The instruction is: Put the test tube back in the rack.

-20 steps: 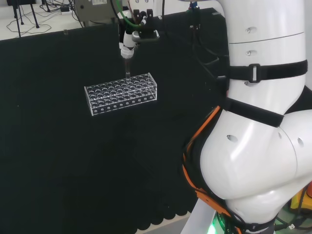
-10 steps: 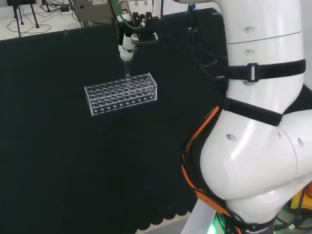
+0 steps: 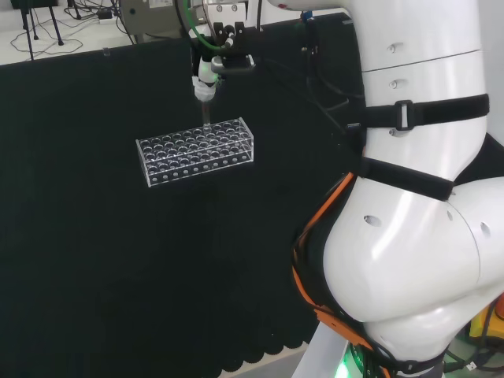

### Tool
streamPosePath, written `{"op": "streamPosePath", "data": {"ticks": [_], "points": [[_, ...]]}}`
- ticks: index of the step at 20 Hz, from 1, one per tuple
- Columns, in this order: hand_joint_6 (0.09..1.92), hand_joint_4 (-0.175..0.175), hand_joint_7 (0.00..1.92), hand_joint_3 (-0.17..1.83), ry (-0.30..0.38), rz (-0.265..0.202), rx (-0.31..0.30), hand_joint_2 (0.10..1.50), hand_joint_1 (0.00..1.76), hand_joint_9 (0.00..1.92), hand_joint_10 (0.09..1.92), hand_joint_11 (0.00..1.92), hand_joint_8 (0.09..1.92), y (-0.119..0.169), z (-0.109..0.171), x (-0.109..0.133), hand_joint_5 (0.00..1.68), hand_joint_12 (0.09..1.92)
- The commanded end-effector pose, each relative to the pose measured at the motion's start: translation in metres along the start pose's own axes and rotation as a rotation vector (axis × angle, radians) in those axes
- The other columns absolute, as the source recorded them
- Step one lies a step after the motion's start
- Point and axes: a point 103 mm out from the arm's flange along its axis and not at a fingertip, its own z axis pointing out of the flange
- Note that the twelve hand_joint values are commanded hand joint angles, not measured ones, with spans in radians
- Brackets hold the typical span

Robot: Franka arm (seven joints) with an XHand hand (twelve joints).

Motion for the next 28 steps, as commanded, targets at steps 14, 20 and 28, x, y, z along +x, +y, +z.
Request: {"op": "streamPosePath", "data": {"ticks": [14, 20, 28], "points": [[0.24, -0.175, 1.74, 0.24, 0.0, 0.015, 0.043, 0.81, 1.43, 1.42, 0.3, 0.96, 0.43, 0.014, 0.015, -0.008, 1.41, 1.15], [0.24, -0.175, 1.74, 0.24, 0.008, 0.008, 0.055, 0.81, 1.43, 1.42, 0.3, 0.96, 0.43, 0.024, 0.038, -0.006, 1.41, 1.15], [0.24, -0.175, 1.74, 0.24, 0.015, -0.001, 0.057, 0.81, 1.43, 1.42, 0.3, 0.96, 0.43, 0.024, 0.041, -0.005, 1.41, 1.15]]}}
